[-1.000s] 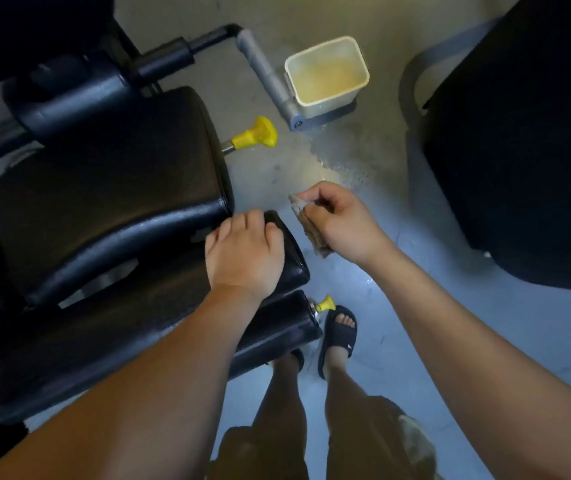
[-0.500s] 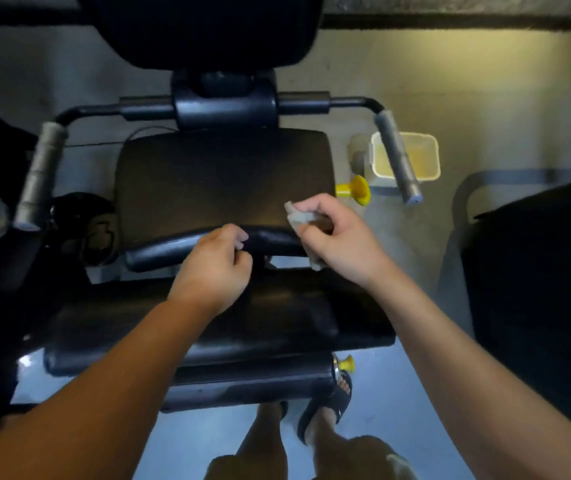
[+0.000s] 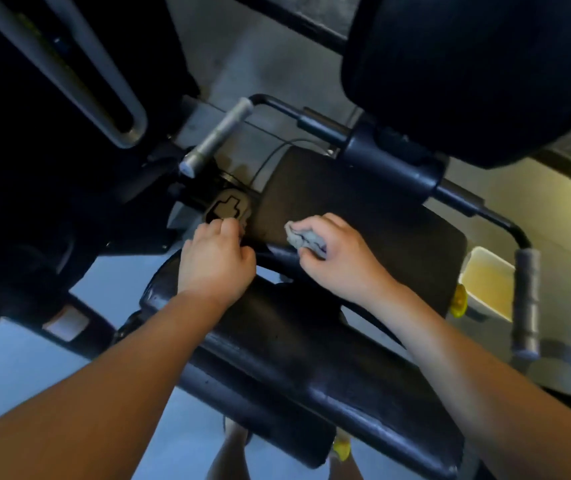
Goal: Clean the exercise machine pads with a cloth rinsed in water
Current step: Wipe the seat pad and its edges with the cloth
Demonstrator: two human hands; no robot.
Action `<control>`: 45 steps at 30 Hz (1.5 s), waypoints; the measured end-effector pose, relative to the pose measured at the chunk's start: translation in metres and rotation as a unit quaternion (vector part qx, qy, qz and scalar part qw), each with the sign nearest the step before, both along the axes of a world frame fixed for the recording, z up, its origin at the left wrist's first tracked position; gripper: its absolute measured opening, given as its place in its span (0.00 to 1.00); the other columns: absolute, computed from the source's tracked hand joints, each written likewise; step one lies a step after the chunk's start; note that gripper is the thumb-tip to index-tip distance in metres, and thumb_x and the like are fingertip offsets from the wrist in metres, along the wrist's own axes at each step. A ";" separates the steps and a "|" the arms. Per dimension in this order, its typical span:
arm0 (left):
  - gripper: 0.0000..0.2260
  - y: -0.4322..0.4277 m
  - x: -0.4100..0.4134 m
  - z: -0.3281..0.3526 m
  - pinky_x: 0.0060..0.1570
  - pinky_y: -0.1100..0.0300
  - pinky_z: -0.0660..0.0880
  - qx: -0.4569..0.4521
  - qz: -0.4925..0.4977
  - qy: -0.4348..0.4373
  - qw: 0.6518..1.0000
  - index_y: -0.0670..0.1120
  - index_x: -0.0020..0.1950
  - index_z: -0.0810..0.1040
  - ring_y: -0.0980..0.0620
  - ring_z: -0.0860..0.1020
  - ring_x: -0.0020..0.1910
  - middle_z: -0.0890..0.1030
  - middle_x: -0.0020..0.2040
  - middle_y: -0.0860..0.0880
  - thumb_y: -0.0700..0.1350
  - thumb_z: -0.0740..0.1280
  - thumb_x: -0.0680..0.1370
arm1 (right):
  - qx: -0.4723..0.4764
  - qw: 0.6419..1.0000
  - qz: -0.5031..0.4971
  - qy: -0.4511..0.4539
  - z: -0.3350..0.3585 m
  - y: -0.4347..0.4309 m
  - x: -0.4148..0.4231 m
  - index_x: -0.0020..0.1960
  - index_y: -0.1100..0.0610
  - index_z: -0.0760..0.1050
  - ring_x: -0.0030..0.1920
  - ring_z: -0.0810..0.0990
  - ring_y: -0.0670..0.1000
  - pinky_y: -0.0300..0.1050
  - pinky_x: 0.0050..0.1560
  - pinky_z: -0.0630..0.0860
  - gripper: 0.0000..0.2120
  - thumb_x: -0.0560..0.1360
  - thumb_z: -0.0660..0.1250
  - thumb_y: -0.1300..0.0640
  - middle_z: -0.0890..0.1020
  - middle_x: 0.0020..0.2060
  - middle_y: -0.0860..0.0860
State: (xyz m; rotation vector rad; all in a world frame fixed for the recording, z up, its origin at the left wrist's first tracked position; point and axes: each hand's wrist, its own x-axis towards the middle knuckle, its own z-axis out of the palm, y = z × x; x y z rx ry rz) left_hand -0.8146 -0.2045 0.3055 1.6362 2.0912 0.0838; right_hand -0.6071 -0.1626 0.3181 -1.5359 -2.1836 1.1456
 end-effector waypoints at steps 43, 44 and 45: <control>0.15 -0.014 -0.003 -0.037 0.62 0.47 0.68 0.038 0.015 0.084 0.996 0.47 0.46 0.81 0.44 0.76 0.50 0.83 0.40 0.50 0.53 0.57 0.75 | 0.193 0.950 0.246 -0.018 -0.062 0.100 -0.073 0.56 0.59 0.83 0.53 0.75 0.54 0.49 0.53 0.77 0.12 0.77 0.65 0.67 0.79 0.52 0.54; 0.15 -0.013 -0.003 -0.037 0.61 0.47 0.68 0.035 0.015 0.085 0.996 0.47 0.46 0.81 0.44 0.76 0.50 0.83 0.40 0.50 0.53 0.57 0.75 | 0.189 0.948 0.254 -0.025 -0.058 0.090 -0.072 0.57 0.59 0.83 0.54 0.75 0.54 0.49 0.53 0.78 0.12 0.77 0.65 0.67 0.79 0.54 0.54; 0.15 -0.012 -0.003 -0.036 0.61 0.47 0.68 0.033 0.015 0.087 0.996 0.47 0.46 0.81 0.44 0.76 0.50 0.83 0.40 0.50 0.53 0.57 0.74 | 0.179 0.944 0.276 -0.026 -0.052 0.078 -0.068 0.59 0.59 0.82 0.56 0.74 0.53 0.48 0.54 0.78 0.13 0.77 0.65 0.67 0.78 0.56 0.54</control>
